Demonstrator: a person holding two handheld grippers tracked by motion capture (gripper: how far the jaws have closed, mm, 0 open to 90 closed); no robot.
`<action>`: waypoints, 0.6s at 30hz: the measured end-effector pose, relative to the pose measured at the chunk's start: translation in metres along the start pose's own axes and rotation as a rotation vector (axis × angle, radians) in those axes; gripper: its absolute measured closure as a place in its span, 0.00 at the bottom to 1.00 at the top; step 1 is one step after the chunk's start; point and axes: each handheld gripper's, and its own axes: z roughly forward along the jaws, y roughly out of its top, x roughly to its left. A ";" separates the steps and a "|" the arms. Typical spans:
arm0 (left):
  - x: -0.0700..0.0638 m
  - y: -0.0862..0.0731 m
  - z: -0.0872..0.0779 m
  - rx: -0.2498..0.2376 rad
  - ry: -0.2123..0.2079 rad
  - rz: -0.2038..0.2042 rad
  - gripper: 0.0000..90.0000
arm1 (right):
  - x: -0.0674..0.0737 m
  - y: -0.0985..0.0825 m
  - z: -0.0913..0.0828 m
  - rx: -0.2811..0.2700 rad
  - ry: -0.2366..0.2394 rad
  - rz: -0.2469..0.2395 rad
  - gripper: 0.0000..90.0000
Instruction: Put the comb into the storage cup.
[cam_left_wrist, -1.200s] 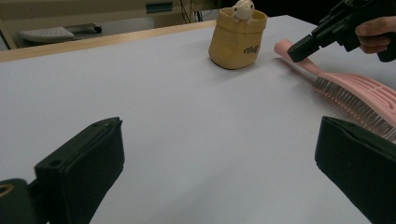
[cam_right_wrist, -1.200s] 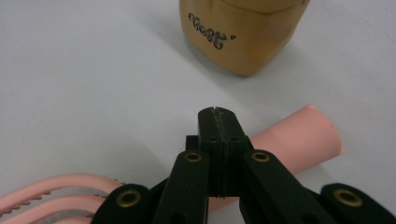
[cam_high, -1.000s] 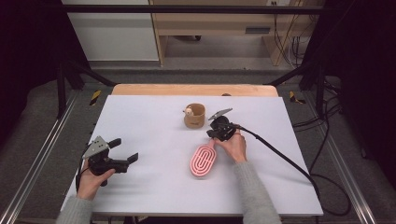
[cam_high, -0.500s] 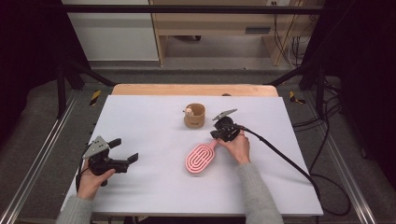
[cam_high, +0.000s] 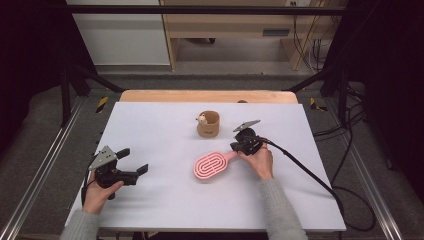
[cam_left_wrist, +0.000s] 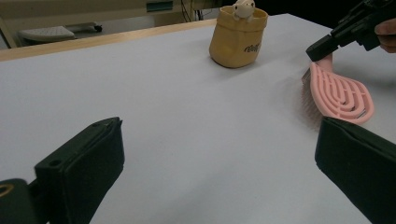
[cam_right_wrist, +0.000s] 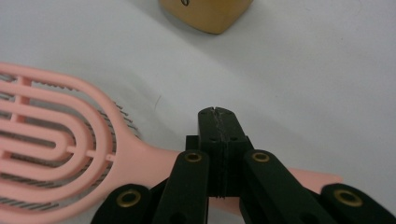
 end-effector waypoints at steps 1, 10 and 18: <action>0.000 0.000 0.000 0.000 0.001 0.000 0.01 | -0.001 -0.001 -0.001 -0.001 -0.001 -0.003 1.00; 0.000 0.000 0.001 0.002 0.001 0.002 0.01 | -0.003 -0.012 -0.007 -0.002 -0.002 0.006 1.00; 0.000 0.000 0.001 0.004 -0.001 0.002 0.01 | 0.001 -0.024 -0.013 -0.016 0.006 -0.006 1.00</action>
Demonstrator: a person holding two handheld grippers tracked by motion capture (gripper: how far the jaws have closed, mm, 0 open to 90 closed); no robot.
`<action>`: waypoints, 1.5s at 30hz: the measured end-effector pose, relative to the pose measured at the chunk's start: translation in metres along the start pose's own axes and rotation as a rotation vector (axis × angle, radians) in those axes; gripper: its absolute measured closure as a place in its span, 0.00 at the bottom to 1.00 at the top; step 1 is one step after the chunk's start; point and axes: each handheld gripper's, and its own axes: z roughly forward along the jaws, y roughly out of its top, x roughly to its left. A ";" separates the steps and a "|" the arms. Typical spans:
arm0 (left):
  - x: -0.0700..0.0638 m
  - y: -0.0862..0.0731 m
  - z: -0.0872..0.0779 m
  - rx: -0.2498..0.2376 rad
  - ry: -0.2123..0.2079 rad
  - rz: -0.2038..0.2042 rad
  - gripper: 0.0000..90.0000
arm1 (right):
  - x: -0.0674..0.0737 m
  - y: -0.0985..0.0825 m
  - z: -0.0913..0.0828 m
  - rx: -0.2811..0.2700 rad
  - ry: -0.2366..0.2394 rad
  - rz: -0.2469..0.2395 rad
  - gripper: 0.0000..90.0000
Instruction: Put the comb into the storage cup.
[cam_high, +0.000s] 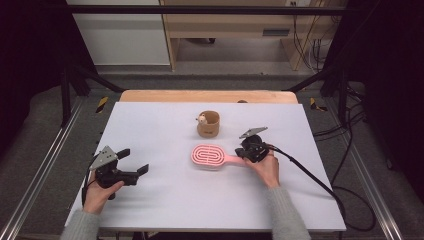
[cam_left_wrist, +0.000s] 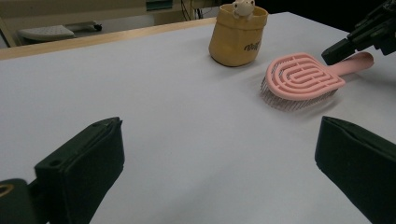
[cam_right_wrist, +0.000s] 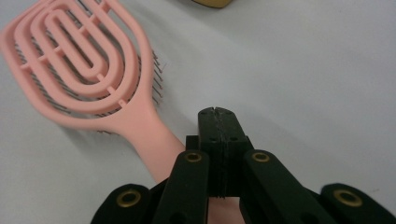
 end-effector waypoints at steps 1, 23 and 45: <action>0.000 0.000 0.000 0.000 0.000 0.000 0.01 | 0.000 -0.001 -0.001 0.000 0.000 0.002 1.00; 0.000 0.000 0.000 -0.004 0.003 -0.001 0.01 | 0.011 -0.017 -0.014 -0.011 0.023 -0.008 1.00; -0.001 0.001 -0.001 -0.006 -0.001 0.001 0.01 | 0.023 -0.026 -0.018 -0.016 0.044 -0.015 1.00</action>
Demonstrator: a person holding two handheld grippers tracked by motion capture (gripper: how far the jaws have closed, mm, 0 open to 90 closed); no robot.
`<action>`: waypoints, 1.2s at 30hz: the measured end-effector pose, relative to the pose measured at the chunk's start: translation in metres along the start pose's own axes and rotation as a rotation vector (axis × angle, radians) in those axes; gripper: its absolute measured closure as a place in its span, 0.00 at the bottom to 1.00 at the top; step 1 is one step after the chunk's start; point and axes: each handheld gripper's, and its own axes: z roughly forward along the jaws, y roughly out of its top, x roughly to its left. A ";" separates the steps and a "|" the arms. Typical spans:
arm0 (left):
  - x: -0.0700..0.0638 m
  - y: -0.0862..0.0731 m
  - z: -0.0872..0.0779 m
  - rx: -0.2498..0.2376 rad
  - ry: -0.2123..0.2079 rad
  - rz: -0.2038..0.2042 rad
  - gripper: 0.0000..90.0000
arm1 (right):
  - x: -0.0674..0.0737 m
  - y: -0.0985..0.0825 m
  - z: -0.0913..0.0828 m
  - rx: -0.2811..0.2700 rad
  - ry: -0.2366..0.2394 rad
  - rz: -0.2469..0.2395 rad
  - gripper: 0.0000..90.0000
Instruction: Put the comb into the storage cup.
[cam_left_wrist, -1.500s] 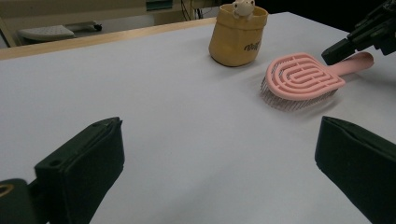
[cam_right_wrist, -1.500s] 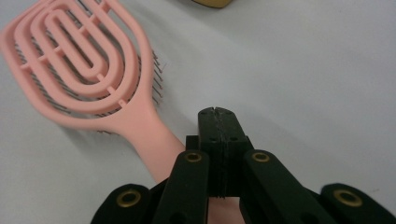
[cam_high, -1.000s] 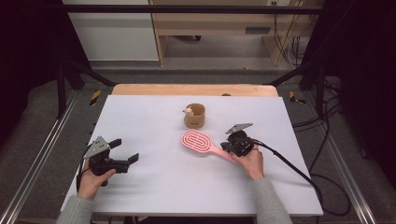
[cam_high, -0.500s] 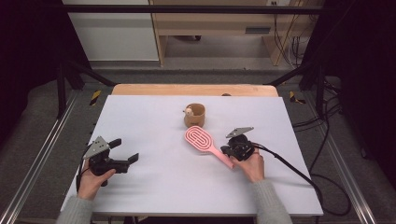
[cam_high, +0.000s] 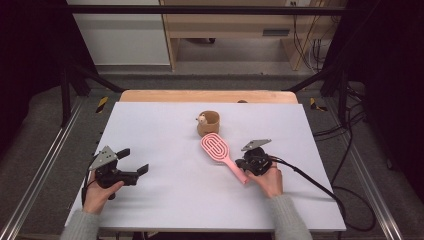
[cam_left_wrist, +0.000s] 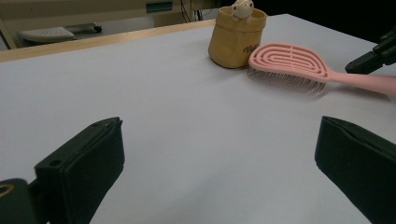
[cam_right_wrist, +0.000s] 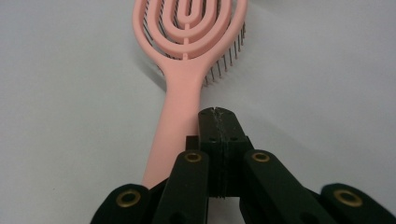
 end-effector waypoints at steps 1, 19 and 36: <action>0.000 0.000 0.000 0.002 0.000 0.001 0.01 | 0.000 0.000 0.000 -0.002 -0.003 0.000 1.00; 0.000 0.000 0.001 0.007 0.000 0.002 0.01 | -0.011 0.008 -0.034 -0.181 -0.064 -0.011 0.55; -0.001 0.000 0.001 0.007 0.000 0.000 0.01 | -0.021 0.014 -0.055 -0.239 -0.049 0.058 0.08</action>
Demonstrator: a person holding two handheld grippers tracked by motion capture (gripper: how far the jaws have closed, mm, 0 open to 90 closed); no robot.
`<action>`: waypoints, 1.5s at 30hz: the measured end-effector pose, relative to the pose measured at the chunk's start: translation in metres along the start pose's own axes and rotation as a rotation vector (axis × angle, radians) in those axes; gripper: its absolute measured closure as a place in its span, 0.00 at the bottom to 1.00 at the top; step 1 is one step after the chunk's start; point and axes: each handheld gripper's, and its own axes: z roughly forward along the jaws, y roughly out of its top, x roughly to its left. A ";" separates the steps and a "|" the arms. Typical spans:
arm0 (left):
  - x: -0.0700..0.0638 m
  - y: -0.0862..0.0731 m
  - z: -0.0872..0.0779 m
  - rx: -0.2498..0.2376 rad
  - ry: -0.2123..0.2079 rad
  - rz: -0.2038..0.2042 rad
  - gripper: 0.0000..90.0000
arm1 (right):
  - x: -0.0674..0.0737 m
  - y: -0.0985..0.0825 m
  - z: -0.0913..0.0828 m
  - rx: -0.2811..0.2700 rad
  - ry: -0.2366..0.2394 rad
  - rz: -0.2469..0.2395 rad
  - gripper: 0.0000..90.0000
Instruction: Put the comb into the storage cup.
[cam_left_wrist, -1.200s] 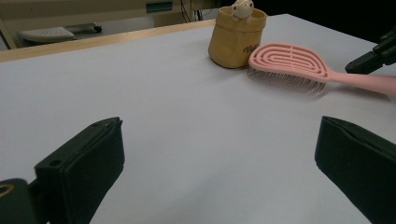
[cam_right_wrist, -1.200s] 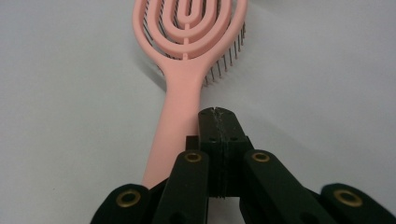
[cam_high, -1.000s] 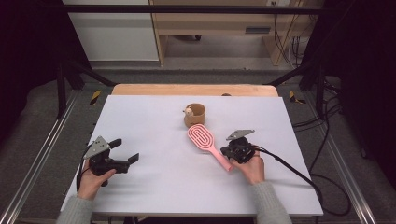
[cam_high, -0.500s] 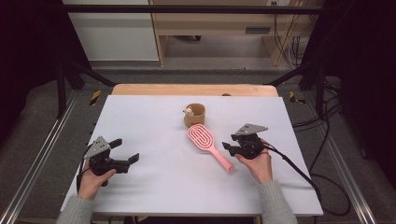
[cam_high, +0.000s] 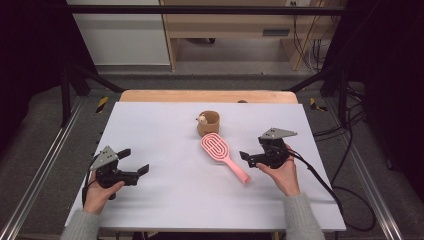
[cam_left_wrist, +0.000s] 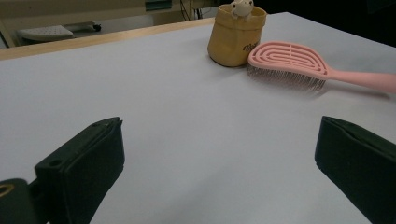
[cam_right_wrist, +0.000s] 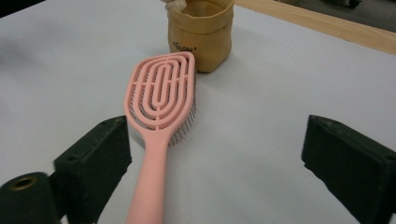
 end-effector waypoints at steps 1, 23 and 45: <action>0.000 0.000 0.000 0.000 0.000 0.001 0.01 | -0.001 0.001 0.000 0.008 0.001 0.004 0.06; 0.001 0.000 0.000 -0.003 0.000 -0.001 0.02 | 0.017 0.011 0.015 0.064 0.036 -0.051 0.00; 0.000 0.000 0.000 -0.002 0.003 -0.001 0.01 | 0.033 0.017 0.037 0.102 0.055 -0.087 0.01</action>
